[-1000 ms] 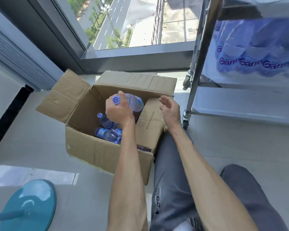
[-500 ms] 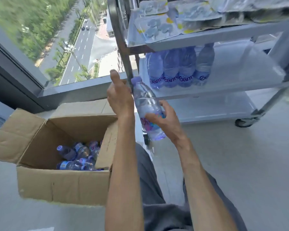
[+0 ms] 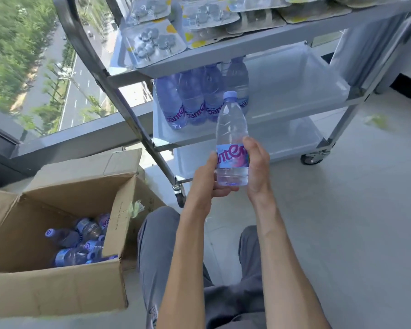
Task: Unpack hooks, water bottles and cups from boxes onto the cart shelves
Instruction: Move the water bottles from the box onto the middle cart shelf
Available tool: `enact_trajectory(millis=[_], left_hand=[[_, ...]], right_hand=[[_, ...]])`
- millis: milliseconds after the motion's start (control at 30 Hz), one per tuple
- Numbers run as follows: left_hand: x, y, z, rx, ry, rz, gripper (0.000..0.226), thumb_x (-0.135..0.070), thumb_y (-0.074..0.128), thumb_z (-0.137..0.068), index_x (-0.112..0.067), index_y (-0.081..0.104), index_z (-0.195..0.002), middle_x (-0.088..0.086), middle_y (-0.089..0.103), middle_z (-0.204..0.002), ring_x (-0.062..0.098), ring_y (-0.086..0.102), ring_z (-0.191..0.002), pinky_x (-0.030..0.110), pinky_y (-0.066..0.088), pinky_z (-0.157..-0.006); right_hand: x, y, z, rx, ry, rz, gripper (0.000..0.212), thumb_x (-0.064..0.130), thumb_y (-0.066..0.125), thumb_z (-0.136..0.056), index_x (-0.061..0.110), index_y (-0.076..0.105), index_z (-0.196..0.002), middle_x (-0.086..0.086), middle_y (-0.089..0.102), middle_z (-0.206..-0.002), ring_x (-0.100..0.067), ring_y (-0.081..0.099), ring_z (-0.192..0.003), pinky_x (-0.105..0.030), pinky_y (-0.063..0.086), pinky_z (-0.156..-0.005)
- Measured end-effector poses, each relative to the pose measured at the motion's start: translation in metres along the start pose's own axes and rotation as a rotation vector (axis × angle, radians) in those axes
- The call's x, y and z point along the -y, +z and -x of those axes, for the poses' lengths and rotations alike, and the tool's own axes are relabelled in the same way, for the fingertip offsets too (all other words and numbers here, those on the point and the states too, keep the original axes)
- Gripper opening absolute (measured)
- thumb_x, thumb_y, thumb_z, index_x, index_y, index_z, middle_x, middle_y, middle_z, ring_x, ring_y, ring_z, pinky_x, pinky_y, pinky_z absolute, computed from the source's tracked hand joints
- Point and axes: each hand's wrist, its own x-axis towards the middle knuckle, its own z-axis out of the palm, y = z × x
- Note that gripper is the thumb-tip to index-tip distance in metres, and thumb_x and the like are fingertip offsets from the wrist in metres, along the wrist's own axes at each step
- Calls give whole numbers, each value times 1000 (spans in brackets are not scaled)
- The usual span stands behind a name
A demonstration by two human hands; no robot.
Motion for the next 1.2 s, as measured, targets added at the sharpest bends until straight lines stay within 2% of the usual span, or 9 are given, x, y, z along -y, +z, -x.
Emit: enact_trajectory(millis=[167, 267, 367, 467, 567, 700, 833, 1033, 1200], left_hand=[[14, 3, -16, -108, 71, 79, 48, -55, 54, -95, -10, 68, -108, 13, 74, -102, 31, 72, -93, 35, 59, -82], [15, 8, -25, -175, 99, 65, 31, -43, 61, -95, -12, 66, -95, 7, 72, -84, 23, 70, -81, 28, 58, -76], [14, 9, -39, -149, 98, 56, 20, -30, 63, -95, -14, 70, -103, 3, 72, -84, 15, 70, -79, 23, 54, -72], [3, 15, -63, -170, 71, -54, 55, -39, 66, -80, -18, 60, -130, 5, 70, -105, 17, 67, -97, 30, 48, -86], [-16, 12, -104, -540, 139, -244, 96, -48, 72, -78, -18, 23, -155, 9, 42, -150, 26, 44, -136, 43, 40, -109], [-42, 2, -156, -828, 105, -302, 121, -56, 78, -74, -13, 1, -157, 20, 10, -161, 38, 19, -147, 49, 34, -112], [-40, 0, -188, -869, 58, -313, 137, -64, 81, -64, -13, -6, -157, 23, -2, -162, 41, 9, -149, 48, 30, -114], [-34, 3, -204, -877, 82, -369, 143, -74, 76, -58, -16, -10, -156, 21, -3, -163, 39, 4, -151, 49, 18, -119], [-34, 0, -205, -866, 46, -465, 141, -64, 81, -63, -11, -12, -155, 23, 0, -162, 39, 3, -150, 48, 17, -120]], right_hand=[[3, -1, -12, 69, -41, 393, 49, 51, 83, -62, 22, 65, -97, 7, 71, -84, -9, 68, -74, -21, 54, -64], [5, -4, -25, -30, -22, 551, 67, 44, 86, -56, 21, 54, -111, 14, 63, -94, 1, 63, -80, -11, 48, -60], [8, -12, -44, -49, 31, 684, 63, 42, 87, -59, 23, 54, -109, 14, 62, -93, -8, 61, -85, -13, 42, -61], [6, -9, -60, -186, -28, 700, 61, 38, 91, -56, 16, 59, -103, 2, 67, -96, -19, 61, -87, -28, 49, -72], [1, 0, -78, -332, -103, 666, 58, 33, 92, -51, 11, 59, -95, -4, 66, -90, -25, 60, -80, -31, 50, -70], [2, 10, -106, -433, -189, 498, 47, 23, 86, -51, 23, 56, -87, 6, 65, -79, -16, 61, -68, -25, 54, -63], [0, 18, -131, -451, -256, 472, 57, 16, 84, -51, 22, 60, -102, 3, 68, -94, -24, 65, -85, -44, 57, -71], [-9, 26, -157, -431, -320, 580, 58, 9, 83, -60, 11, 60, -113, 1, 66, -105, -24, 61, -96, -43, 51, -84], [-20, 30, -155, -435, -376, 543, 67, 4, 82, -63, 13, 56, -124, -2, 63, -111, -22, 56, -101, -22, 43, -83]])
